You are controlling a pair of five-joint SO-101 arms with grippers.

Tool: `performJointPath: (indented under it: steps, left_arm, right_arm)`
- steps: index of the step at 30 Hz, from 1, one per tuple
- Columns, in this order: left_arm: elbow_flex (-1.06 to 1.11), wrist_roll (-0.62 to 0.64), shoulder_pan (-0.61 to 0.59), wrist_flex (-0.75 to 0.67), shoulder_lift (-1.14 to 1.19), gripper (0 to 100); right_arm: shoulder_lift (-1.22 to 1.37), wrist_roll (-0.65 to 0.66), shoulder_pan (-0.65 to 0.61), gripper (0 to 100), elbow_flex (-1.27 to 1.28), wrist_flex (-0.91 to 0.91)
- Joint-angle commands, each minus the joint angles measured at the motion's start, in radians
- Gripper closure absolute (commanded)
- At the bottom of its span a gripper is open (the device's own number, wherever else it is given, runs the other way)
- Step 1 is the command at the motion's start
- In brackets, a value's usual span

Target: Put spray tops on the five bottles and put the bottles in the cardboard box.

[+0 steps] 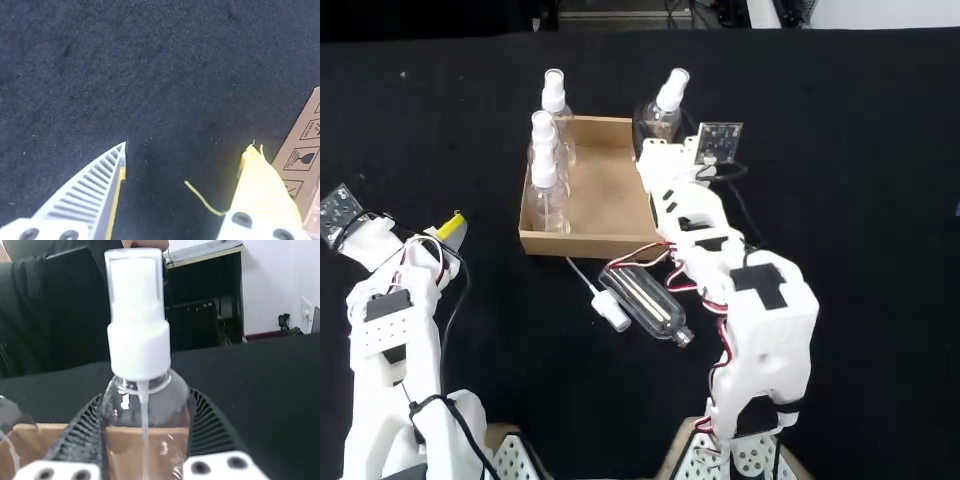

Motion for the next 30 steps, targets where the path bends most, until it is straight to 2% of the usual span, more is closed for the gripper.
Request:
performJointPath:
  steps: [1,4,10,20,22,26,30]
  left_arm:
    - [-0.008,0.012,-0.005,-0.018,-0.011,66]
    - [-0.007,0.011,-0.005,-0.017,-0.011,66]
    - [-0.007,0.011,-0.005,-0.017,-0.011,66]
    - [-0.007,0.009,-0.005,-0.017,-0.011,66]
    - [-0.007,0.009,-0.007,-0.017,-0.011,66]
    - [-0.007,0.009,-0.007,-0.017,-0.011,66]
    - [-0.007,0.008,-0.007,-0.017,-0.011,66]
  right_arm:
    - [0.008,-0.002,0.011,96.7,-0.074,-0.015]
    - [0.041,0.003,0.009,96.6,-0.099,-0.015]
    - [0.068,0.117,-0.015,96.6,-0.097,-0.026]
    - [0.071,0.126,-0.017,96.5,-0.101,-0.017]
    - [0.071,0.126,-0.017,94.1,-0.099,-0.017]
    - [0.073,0.126,-0.018,82.7,-0.093,-0.015]
    - [0.073,0.126,-0.018,80.9,-0.079,-0.021]
